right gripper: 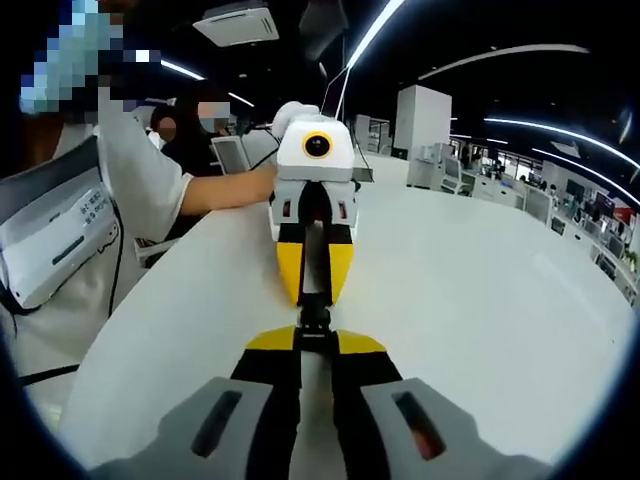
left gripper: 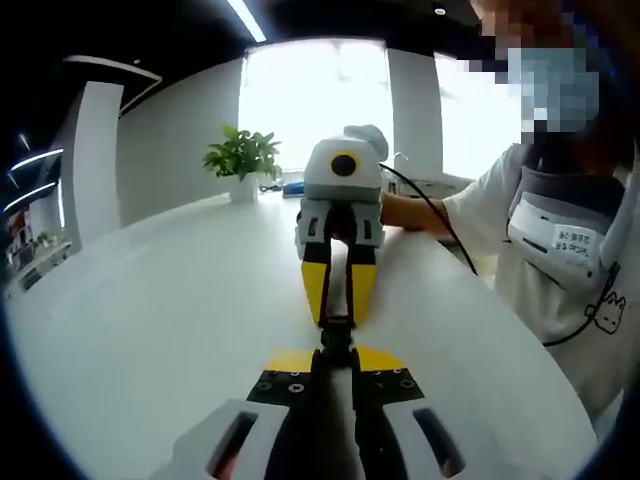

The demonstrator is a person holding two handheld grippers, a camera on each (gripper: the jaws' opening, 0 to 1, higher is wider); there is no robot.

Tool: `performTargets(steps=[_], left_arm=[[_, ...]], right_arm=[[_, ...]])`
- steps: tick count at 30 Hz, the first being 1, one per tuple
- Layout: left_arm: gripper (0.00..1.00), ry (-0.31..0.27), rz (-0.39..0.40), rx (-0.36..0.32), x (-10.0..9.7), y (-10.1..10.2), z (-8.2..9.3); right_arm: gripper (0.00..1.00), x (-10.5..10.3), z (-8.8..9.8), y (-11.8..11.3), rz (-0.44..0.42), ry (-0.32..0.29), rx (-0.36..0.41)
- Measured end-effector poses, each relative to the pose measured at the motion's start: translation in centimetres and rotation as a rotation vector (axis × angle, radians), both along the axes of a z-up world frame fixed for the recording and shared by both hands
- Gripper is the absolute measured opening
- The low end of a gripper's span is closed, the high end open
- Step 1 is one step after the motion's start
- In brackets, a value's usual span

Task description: Snap the two parts of the plastic buckle together until the buckle closes and remains connected.

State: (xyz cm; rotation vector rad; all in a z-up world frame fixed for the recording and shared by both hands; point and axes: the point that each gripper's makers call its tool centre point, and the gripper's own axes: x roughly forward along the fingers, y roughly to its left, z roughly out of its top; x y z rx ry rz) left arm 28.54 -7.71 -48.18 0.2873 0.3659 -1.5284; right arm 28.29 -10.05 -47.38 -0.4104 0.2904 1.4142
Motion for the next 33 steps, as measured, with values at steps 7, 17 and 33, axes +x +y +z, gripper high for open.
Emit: performTargets(steps=[7, 17, 33], left_arm=[[0.09, 0.02, 0.001, -0.006, -0.3, -0.3, -0.2], [0.11, 0.016, 0.021, -0.003, 0.0, -0.3, 0.1], [0.11, 0.032, 0.066, -0.003, 1.9, -0.8, 0.2]], right_arm=[[0.09, -1.0, 0.3, 0.3, 0.012, -0.02, 0.002], [0.1, -0.7, 0.5, 0.3, -0.011, 0.007, 0.017], [0.1, 1.9, 0.2, -0.1, -0.027, 0.064, 0.017]])
